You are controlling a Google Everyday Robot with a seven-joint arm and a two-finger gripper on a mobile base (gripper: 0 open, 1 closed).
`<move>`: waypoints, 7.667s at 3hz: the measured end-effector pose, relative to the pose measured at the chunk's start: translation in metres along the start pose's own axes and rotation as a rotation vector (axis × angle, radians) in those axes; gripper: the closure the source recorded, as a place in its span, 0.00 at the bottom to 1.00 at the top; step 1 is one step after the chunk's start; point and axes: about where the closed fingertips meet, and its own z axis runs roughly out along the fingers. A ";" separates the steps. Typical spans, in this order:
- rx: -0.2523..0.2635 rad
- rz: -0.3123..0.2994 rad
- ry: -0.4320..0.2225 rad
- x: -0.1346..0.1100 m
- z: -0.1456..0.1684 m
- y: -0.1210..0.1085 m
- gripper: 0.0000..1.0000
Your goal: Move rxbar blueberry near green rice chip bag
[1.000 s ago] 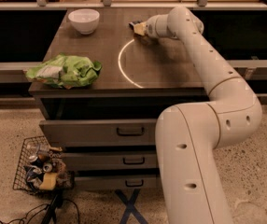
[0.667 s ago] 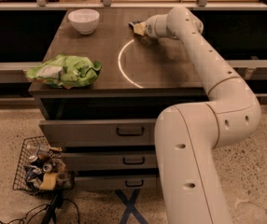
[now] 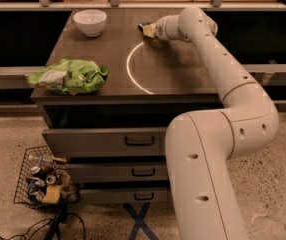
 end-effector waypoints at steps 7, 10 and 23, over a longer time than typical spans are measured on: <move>0.162 -0.321 0.123 -0.141 -0.166 0.052 1.00; -0.029 -0.218 0.067 -0.120 -0.251 0.097 1.00; -0.574 0.039 0.410 0.088 -0.236 0.180 0.00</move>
Offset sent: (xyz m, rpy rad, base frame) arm -0.0625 -0.0300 0.1928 -0.4895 -0.1876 -0.1163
